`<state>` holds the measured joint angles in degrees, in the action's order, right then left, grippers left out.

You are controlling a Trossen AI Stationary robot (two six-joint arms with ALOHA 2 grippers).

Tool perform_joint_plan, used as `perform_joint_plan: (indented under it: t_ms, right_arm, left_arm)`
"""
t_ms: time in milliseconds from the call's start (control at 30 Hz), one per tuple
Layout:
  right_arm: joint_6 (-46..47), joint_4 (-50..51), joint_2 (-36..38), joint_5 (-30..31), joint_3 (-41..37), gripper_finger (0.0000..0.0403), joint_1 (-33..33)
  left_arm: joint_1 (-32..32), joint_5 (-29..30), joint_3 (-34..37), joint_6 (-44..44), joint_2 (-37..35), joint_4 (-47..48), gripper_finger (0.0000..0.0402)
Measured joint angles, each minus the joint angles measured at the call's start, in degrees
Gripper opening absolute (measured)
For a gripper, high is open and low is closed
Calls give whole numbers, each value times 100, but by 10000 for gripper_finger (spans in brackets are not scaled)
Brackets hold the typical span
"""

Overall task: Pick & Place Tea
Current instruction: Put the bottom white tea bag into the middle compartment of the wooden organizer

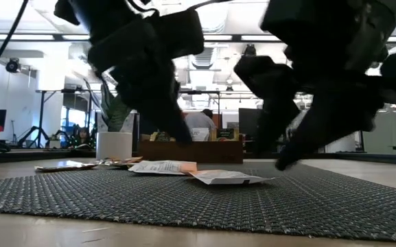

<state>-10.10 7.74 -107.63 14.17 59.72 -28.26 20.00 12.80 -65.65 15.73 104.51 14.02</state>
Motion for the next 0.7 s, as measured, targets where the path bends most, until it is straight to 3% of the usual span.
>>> perform_joint_plan:
  t_ms: [500, 700]
  right_arm:
    - [419, 290, -889, 567, 952, 132, -189]
    - [687, 437, -1011, 1413, 1006, 132, -189]
  left_arm:
    - [154, -277, 140, -15, 155, -388, 123]
    - [189, -586, 208, 24, 250, -614, 123]
